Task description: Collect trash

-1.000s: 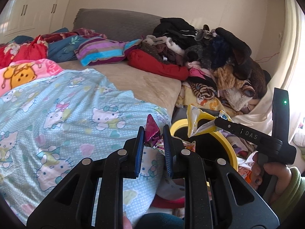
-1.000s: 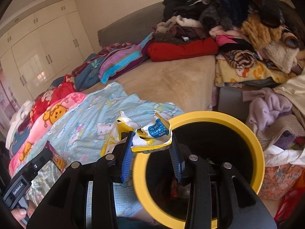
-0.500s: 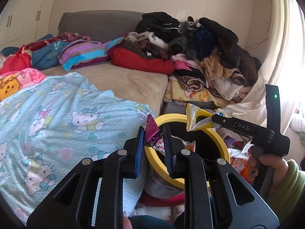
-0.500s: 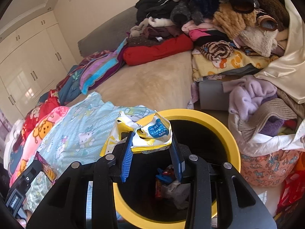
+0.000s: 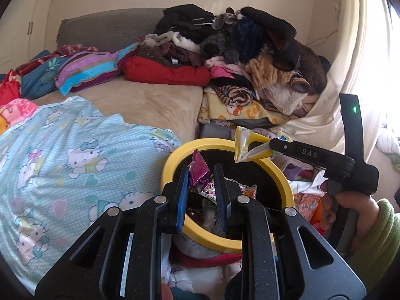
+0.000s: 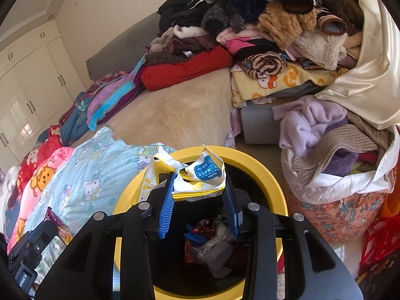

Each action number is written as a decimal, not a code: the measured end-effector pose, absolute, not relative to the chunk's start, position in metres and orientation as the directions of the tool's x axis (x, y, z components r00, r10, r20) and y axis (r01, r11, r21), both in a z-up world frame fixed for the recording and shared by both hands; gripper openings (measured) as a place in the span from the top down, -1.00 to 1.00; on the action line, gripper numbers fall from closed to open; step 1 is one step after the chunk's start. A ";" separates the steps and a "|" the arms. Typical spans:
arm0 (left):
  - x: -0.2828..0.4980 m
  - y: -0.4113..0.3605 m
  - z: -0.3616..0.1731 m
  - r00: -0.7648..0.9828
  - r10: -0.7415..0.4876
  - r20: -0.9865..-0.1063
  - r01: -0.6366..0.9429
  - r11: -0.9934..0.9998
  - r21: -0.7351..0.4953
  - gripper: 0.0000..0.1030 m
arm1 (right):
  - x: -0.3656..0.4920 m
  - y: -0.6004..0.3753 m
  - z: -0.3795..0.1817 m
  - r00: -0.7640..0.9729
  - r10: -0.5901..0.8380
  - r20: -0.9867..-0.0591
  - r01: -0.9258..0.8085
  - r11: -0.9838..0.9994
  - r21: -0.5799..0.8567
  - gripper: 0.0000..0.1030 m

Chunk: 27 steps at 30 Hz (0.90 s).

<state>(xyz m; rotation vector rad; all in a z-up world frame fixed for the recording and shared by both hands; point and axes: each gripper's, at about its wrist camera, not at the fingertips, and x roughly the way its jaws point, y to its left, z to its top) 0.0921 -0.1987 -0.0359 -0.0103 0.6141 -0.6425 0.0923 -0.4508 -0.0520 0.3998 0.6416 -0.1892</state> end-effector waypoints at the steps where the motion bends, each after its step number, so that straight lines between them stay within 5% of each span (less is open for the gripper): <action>1: 0.094 -0.202 -0.037 0.627 -0.564 -0.537 0.562 0.805 -0.190 0.73 | 0.092 -0.453 -0.053 0.786 -0.050 -0.616 0.296 0.905 0.304 0.33; 16: 0.123 -0.242 -0.068 0.550 -0.573 -0.608 0.589 0.782 -0.203 0.66 | 0.094 -0.468 -0.069 0.742 -0.061 -0.667 0.342 0.891 0.299 0.27; 27: 0.125 -0.228 -0.070 0.552 -0.547 -0.629 0.558 0.803 -0.209 -0.38 | 0.081 -0.459 -0.054 0.742 -0.057 -0.668 0.326 0.901 0.285 -0.14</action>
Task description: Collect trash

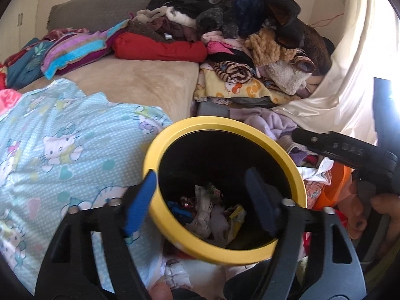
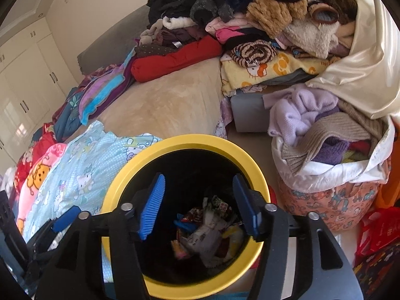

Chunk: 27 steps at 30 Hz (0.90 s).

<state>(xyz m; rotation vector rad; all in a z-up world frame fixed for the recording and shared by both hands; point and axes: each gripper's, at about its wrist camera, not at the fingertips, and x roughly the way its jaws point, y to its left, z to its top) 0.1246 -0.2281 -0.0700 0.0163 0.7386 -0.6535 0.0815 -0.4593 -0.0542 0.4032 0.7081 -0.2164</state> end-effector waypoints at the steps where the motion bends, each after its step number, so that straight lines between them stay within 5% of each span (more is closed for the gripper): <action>1: 0.124 -0.224 -0.069 0.556 -0.543 -0.629 0.551 0.808 -0.210 -0.45 | 0.076 -0.453 -0.050 0.744 -0.062 -0.665 0.314 0.911 0.266 -0.20; 5: 0.118 -0.202 -0.063 0.591 -0.505 -0.629 0.500 0.841 -0.206 -0.78 | 0.051 -0.424 -0.040 0.776 -0.061 -0.628 0.241 0.949 0.205 -0.45; 8: 0.111 -0.186 -0.058 0.617 -0.486 -0.618 0.476 0.857 -0.199 -0.78 | 0.027 -0.406 -0.035 0.816 -0.072 -0.573 0.220 0.956 0.193 -0.73; 13: 0.093 -0.157 -0.045 0.676 -0.434 -0.595 0.434 0.888 -0.154 -0.79 | 0.010 -0.377 -0.026 0.857 -0.059 -0.511 0.192 0.958 0.211 -0.87; 27: 0.042 -0.087 -0.029 0.806 -0.318 -0.498 0.304 0.946 -0.113 -0.79 | -0.025 -0.306 -0.027 0.929 -0.140 -0.343 0.172 0.983 0.065 -0.88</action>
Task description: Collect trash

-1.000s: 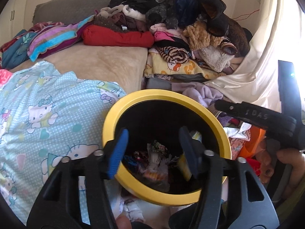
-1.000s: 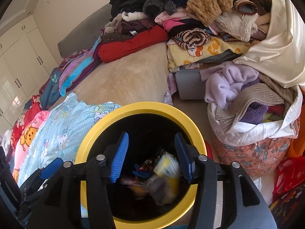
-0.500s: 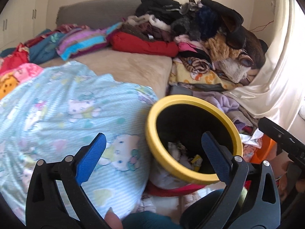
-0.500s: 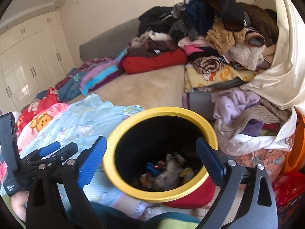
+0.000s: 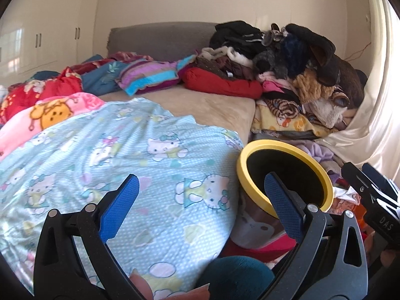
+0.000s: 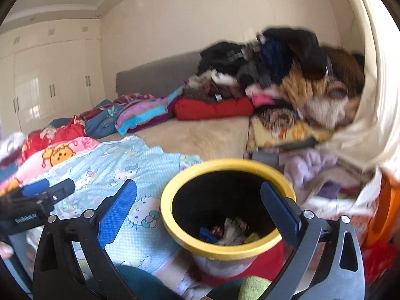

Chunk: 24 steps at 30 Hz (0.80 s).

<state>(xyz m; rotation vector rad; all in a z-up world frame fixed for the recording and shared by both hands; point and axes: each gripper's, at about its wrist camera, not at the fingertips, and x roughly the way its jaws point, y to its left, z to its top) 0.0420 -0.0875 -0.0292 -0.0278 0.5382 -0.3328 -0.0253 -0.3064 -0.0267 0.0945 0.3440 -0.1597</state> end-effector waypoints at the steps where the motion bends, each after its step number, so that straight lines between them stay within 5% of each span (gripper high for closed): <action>1: 0.039 -0.085 -0.028 0.815 -0.311 -0.490 0.294 0.949 -0.114 -0.79 | -0.026 -0.304 -0.027 0.932 -0.141 -0.334 0.169 0.984 0.058 -0.88; 24: 0.021 -0.074 -0.018 0.854 -0.305 -0.422 0.281 0.952 -0.121 -0.79 | -0.030 -0.298 -0.025 0.940 -0.144 -0.308 0.165 0.985 0.041 -0.88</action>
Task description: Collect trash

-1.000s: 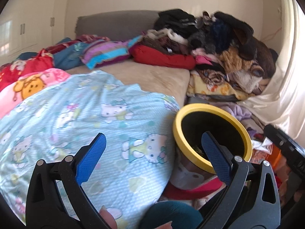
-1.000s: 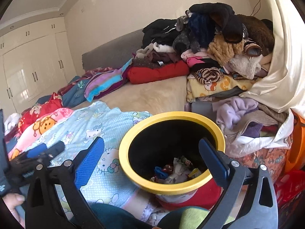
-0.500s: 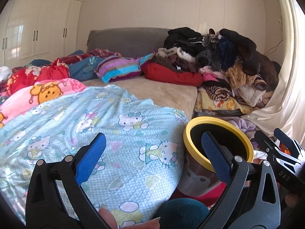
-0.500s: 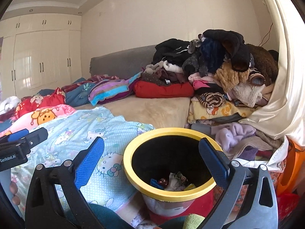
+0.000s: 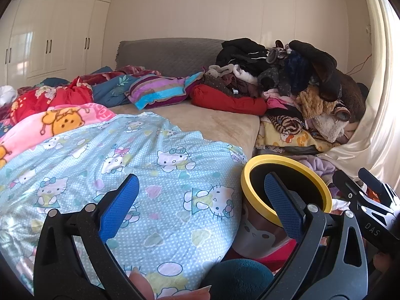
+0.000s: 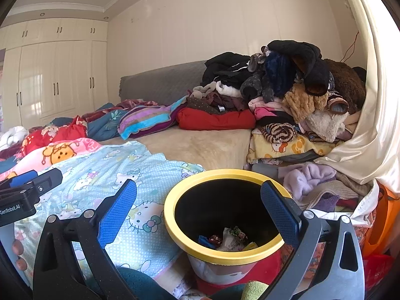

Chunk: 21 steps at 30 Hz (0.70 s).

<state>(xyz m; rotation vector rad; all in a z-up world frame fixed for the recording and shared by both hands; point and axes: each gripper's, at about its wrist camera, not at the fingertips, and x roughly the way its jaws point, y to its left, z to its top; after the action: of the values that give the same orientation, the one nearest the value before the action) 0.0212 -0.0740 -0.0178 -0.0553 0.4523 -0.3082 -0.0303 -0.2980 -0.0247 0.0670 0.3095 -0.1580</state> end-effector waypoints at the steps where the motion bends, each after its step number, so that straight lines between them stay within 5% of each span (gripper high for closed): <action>1: 0.021 -0.074 -0.018 0.855 -0.304 -0.421 0.281 0.952 -0.119 -0.79 | -0.030 -0.298 -0.024 0.940 -0.144 -0.308 0.164 0.985 0.042 -0.88; 21: 0.021 -0.074 -0.018 0.856 -0.304 -0.419 0.280 0.953 -0.120 -0.79 | -0.029 -0.298 -0.025 0.940 -0.143 -0.310 0.163 0.986 0.042 -0.88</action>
<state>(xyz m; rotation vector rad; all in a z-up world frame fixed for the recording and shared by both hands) 0.0206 -0.0736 -0.0179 -0.0553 0.4489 -0.3070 -0.0285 -0.2976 -0.0246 0.0674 0.3108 -0.1562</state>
